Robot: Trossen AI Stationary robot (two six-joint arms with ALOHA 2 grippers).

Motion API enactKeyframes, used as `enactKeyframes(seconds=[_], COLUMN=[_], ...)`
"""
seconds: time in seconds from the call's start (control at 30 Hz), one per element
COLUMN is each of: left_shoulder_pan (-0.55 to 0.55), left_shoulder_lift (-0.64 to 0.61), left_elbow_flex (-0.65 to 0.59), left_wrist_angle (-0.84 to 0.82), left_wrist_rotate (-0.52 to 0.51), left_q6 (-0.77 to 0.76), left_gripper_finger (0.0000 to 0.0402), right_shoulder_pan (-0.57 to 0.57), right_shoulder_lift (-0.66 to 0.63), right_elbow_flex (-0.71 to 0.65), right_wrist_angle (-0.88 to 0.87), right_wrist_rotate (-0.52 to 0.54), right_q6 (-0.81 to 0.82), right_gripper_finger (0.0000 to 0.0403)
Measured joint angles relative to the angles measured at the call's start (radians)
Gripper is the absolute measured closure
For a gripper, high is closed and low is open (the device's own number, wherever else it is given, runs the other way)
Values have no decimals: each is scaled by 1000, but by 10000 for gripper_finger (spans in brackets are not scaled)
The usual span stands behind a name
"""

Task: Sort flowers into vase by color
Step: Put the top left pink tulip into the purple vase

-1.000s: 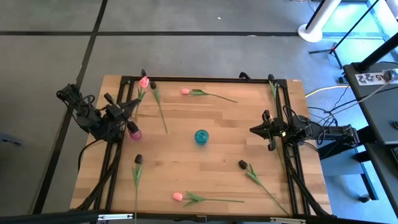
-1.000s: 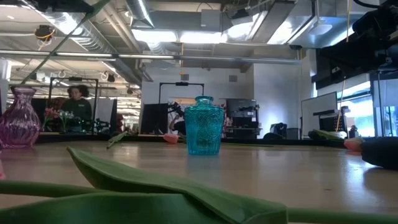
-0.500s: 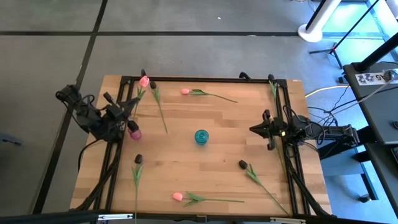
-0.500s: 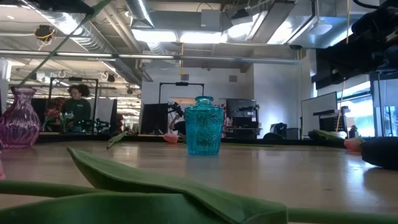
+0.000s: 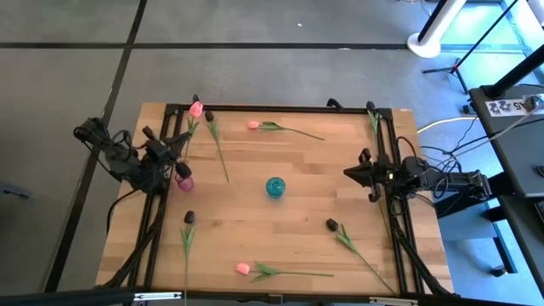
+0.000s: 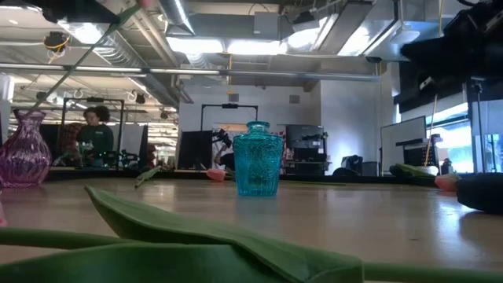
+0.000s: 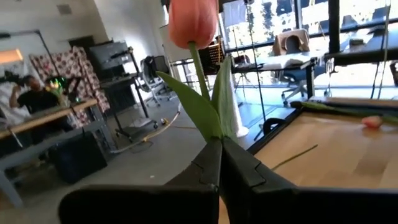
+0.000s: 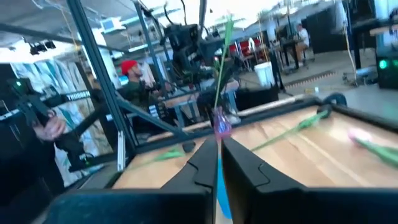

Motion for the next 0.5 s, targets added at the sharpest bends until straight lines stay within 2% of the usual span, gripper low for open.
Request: enactKeyframes(seconds=[0.3, 0.4, 0.5], left_shoulder_pan=[-43, -62, -93], left_shoulder_lift=[0, 0, 0], left_elbow_flex=[0, 0, 0], left_wrist_angle=[-29, -29, -30], left_wrist_rotate=[-38, -38, -39], left_q6=[-99, -141, -192], left_gripper_finger=[401, 401, 401], right_shoulder_pan=[0, 0, 0], right_shoulder_lift=[0, 10, 67], right_elbow_flex=[0, 10, 34], right_wrist_angle=[191, 204, 207], right_wrist_rotate=[0, 14, 44], right_q6=[-117, -126, -127], right_gripper_finger=[372, 341, 295])
